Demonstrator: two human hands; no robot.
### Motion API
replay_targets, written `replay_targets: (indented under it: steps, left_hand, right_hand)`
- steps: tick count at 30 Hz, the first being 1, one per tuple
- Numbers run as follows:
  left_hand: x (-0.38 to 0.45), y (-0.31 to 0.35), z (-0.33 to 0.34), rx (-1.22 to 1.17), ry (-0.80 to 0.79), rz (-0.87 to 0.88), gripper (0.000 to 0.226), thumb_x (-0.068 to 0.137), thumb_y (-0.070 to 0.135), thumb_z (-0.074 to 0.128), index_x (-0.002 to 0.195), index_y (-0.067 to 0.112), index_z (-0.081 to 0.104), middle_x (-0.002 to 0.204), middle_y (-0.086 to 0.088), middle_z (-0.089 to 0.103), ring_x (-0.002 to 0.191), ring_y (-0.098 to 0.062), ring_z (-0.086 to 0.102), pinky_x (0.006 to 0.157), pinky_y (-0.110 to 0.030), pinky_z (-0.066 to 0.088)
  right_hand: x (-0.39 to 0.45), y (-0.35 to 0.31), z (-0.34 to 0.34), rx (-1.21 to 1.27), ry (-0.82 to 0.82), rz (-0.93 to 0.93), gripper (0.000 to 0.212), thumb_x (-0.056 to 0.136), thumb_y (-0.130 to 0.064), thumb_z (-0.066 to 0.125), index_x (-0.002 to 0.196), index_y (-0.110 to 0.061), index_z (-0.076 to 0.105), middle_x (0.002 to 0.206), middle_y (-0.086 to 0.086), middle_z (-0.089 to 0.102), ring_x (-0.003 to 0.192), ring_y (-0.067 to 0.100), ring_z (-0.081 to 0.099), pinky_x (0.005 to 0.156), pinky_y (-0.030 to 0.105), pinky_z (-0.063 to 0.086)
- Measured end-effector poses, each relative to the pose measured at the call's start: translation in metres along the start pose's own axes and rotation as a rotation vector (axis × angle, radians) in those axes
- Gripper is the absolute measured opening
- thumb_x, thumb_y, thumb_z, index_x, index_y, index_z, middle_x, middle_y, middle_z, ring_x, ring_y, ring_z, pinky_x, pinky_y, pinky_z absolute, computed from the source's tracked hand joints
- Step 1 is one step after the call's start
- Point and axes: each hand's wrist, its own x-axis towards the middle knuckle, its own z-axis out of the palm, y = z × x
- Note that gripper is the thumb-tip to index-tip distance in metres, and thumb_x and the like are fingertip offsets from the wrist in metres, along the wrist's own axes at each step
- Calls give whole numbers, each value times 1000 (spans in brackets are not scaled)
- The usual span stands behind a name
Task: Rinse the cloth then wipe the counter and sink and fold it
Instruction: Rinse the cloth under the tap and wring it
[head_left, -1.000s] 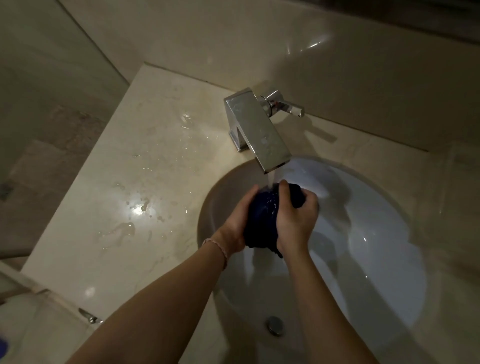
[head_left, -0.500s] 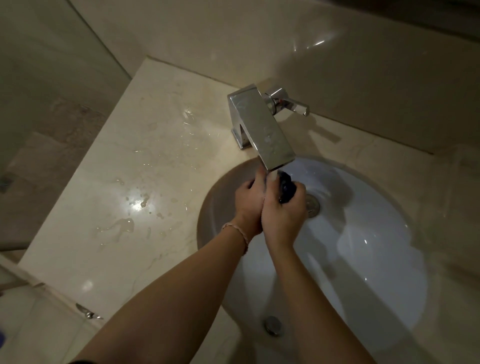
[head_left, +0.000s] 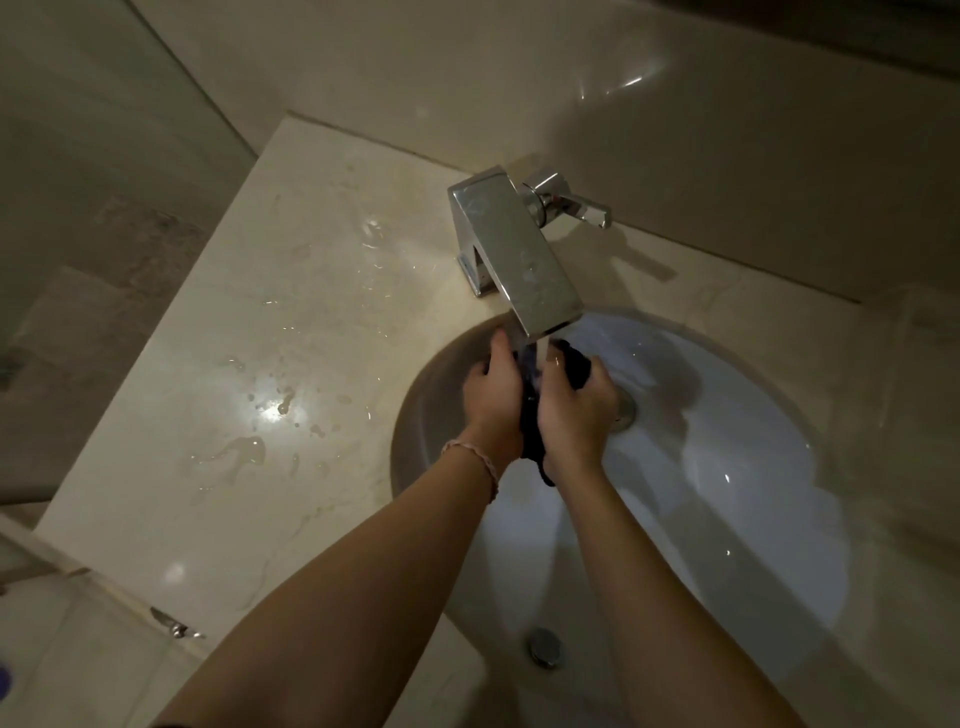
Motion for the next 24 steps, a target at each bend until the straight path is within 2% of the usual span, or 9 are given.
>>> replay_targets:
  steps: [3, 5, 9, 14, 17, 19, 21, 22, 24]
  left_hand:
    - [3, -1, -3, 47, -243, 0, 26, 91, 37, 57, 76, 17, 63, 72, -6, 59, 67, -23, 57, 64, -35, 48]
    - [3, -3, 0, -2, -299, -1, 23, 89, 31, 58, 72, 16, 64, 69, -5, 57, 63, -20, 56, 61, -31, 47]
    - [-7, -7, 6, -95, -245, 27, 59, 82, 50, 67, 118, 3, 69, 107, -21, 69, 101, -35, 67, 84, -46, 53]
    - [-17, -14, -1, -62, -69, -34, 40, 86, 42, 69, 99, 5, 78, 93, -17, 76, 80, -27, 72, 79, -44, 61]
    - [-13, -5, 0, -80, 79, -48, 28, 86, 35, 69, 86, 8, 76, 79, -9, 75, 79, -29, 70, 73, -41, 58]
    - [-5, 2, -2, -50, 147, -25, 30, 92, 37, 65, 89, 8, 70, 83, -9, 72, 81, -27, 67, 71, -36, 56]
    - [-1, 2, -4, 49, 116, 68, 29, 97, 36, 60, 88, 9, 64, 89, -13, 69, 79, -22, 62, 69, -25, 55]
    - [-1, 0, -3, 84, 119, 113, 27, 97, 32, 60, 81, 10, 62, 84, -13, 67, 76, -20, 58, 61, -19, 50]
    - [-8, -5, 0, 54, 125, 114, 31, 95, 27, 60, 67, 14, 57, 69, -7, 60, 70, -20, 52, 60, -28, 46]
  right_hand:
    - [-8, -8, -5, -20, -22, -60, 14, 91, -36, 67, 79, -30, 60, 78, -6, 68, 74, 13, 69, 63, 32, 58]
    - [-6, -13, -4, -78, 13, -112, 16, 91, -34, 66, 82, -22, 61, 74, -9, 65, 70, 7, 65, 58, 25, 51]
    - [9, -17, 1, -174, 57, -144, 19, 91, -33, 64, 88, -14, 65, 75, -11, 60, 72, 8, 59, 56, 20, 37]
    - [23, -11, -5, -333, 35, -54, 25, 94, -36, 60, 86, -13, 60, 69, -12, 51, 61, 6, 49, 45, 12, 27]
    - [12, -14, -4, -281, -24, 6, 30, 98, -33, 56, 80, -8, 58, 64, -6, 50, 56, 4, 45, 47, 2, 34]
    - [-1, -10, -3, -186, -75, -6, 38, 98, -37, 56, 72, -9, 57, 63, 1, 57, 57, 9, 54, 47, 9, 40]
    - [-10, -8, -4, -97, -64, -13, 34, 94, -36, 57, 68, -13, 57, 65, 4, 62, 60, 17, 60, 53, 32, 49]
    - [-11, -7, -4, -93, -52, -25, 32, 93, -33, 57, 67, -15, 56, 64, 3, 62, 60, 17, 60, 51, 31, 46]
    - [-6, -8, -6, -126, -14, -37, 27, 93, -31, 58, 72, -15, 56, 67, -1, 60, 60, 12, 58, 51, 22, 41]
